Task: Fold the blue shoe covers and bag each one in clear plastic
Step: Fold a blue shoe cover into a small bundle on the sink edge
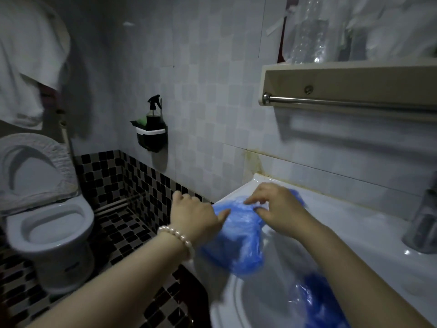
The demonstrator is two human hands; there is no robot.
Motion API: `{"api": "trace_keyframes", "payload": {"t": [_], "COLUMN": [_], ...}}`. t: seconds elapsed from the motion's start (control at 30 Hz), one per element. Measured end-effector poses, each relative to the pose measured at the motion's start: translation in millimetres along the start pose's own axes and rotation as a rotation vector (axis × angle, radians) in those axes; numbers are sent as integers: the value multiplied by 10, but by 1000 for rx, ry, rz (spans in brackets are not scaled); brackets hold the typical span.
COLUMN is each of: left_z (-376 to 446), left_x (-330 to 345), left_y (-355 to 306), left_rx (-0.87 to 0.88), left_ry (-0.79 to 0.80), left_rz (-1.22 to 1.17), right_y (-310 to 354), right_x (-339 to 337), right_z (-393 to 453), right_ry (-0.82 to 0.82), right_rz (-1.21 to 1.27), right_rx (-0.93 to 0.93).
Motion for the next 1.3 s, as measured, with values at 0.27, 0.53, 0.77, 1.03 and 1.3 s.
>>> {"api": "trace_keyframes", "payload": {"t": [0.27, 0.53, 0.77, 1.03, 1.3], "left_z": [-211, -266, -337, -131, 98], "left_x": [256, 361, 421, 470, 578], "left_y": [213, 363, 267, 318, 197], "left_rx": [436, 352, 292, -36, -231], "left_ry": [263, 3, 200, 97, -4], "left_rz": [-526, -716, -957, -1235, -1054], "right_y": [-283, -375, -541, -531, -483], "right_x": [353, 323, 387, 389, 547], "right_z": [-362, -347, -343, -266, -94], "right_ry": [352, 270, 365, 195, -102], "right_rz": [-101, 368, 519, 610, 175], "right_rx": [62, 212, 318, 466, 651]}}
Point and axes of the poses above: each hand's wrist, its own z-axis towards the middle knuckle, its own x-axis out of the palm, y = z × x, the point moved 4 cm from there along z, towards the middle knuckle, and after that the axes turned 7 degrees about x, right-handed, at the moved point
